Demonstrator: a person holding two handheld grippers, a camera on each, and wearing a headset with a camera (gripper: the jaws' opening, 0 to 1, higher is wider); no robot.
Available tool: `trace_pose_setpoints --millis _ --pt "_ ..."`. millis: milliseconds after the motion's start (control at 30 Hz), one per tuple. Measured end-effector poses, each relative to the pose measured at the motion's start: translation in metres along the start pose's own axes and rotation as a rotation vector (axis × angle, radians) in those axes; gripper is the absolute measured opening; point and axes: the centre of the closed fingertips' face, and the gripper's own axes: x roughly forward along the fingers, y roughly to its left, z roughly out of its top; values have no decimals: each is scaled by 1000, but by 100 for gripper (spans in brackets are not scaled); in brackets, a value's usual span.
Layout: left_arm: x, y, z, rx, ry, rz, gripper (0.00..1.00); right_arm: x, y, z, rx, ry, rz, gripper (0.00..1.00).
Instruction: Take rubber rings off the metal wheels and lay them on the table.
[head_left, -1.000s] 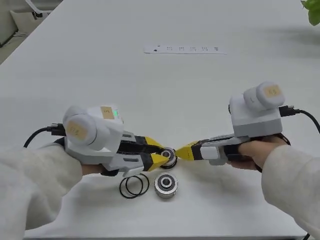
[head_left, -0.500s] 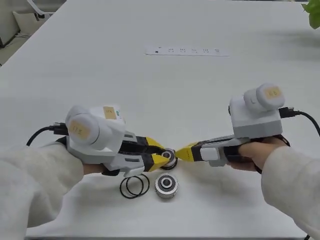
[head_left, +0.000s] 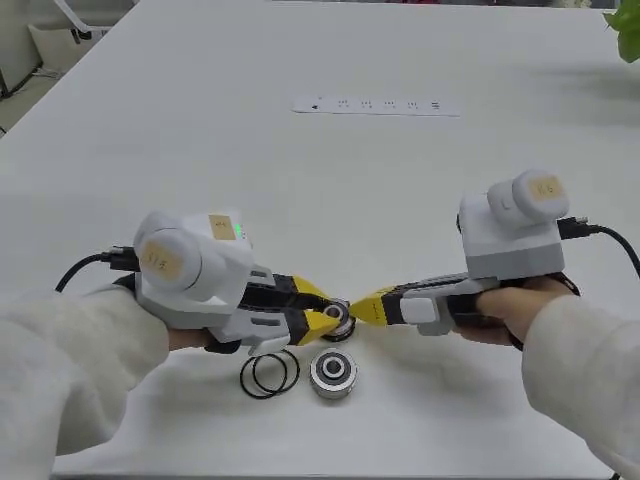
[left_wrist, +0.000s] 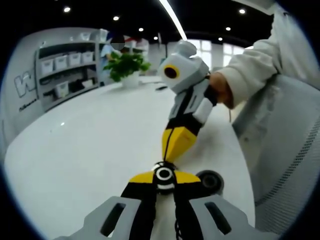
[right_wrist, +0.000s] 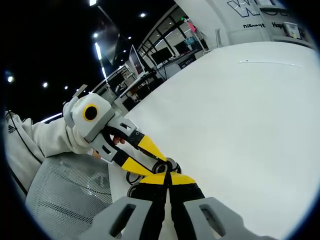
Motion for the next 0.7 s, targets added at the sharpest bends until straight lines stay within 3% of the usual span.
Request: trace_pose_setpoints --millis 700 --pt "0 1 0 0 0 0 13 1 3 2 -5 -4 9 0"
